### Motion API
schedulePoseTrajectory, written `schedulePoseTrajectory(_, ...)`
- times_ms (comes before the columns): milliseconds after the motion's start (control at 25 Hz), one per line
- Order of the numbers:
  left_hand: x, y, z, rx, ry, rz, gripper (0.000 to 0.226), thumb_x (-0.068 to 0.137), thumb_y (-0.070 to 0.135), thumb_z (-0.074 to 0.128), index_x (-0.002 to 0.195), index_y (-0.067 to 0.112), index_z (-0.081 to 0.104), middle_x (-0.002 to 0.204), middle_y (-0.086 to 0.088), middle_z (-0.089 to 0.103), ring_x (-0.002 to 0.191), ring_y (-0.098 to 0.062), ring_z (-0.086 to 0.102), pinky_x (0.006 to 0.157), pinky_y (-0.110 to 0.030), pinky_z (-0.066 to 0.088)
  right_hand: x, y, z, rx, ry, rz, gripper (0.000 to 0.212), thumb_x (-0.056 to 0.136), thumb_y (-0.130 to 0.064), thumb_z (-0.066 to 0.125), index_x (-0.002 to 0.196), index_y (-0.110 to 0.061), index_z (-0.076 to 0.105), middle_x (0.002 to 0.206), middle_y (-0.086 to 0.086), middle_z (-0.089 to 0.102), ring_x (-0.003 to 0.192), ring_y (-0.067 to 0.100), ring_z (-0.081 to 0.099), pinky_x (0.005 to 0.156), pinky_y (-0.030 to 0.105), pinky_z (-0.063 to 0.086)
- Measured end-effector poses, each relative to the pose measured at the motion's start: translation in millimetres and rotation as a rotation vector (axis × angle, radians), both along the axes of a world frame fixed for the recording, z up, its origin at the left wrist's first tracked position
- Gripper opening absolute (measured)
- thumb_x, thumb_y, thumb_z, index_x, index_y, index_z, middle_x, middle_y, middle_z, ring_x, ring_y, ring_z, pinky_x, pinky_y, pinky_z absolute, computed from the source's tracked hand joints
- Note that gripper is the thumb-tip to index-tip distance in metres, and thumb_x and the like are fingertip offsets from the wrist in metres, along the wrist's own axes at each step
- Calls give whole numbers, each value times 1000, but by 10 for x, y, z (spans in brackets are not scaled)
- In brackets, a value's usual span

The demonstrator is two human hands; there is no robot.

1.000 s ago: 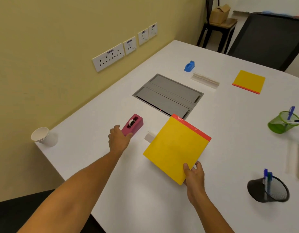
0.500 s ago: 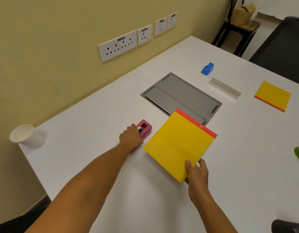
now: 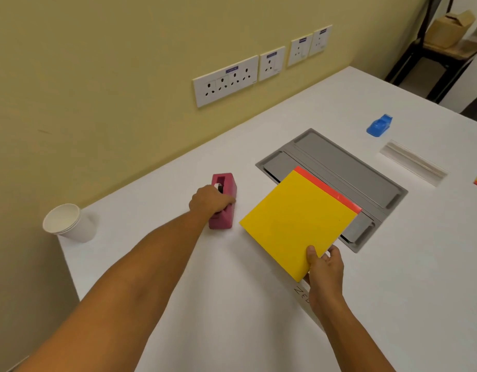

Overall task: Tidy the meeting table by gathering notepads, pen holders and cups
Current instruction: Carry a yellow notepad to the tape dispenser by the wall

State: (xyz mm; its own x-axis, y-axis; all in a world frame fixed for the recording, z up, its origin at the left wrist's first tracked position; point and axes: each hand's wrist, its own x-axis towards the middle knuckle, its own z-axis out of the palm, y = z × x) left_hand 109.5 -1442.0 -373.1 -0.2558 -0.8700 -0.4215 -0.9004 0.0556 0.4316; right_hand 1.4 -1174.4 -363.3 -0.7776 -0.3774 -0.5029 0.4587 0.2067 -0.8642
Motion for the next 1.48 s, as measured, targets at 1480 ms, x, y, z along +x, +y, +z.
schedulePoseTrajectory(1480, 616, -53, -1209, -462, -138, 281, 71, 99, 50, 35, 150, 1, 28, 160, -17, 25, 150, -37, 14, 121, -55, 10, -387, -1223, -460, -106, -55, -19, 19, 100, -19, 58, 94, -37, 53, 104, -9, 61, 110, 26, 62, 94, 53, 55)
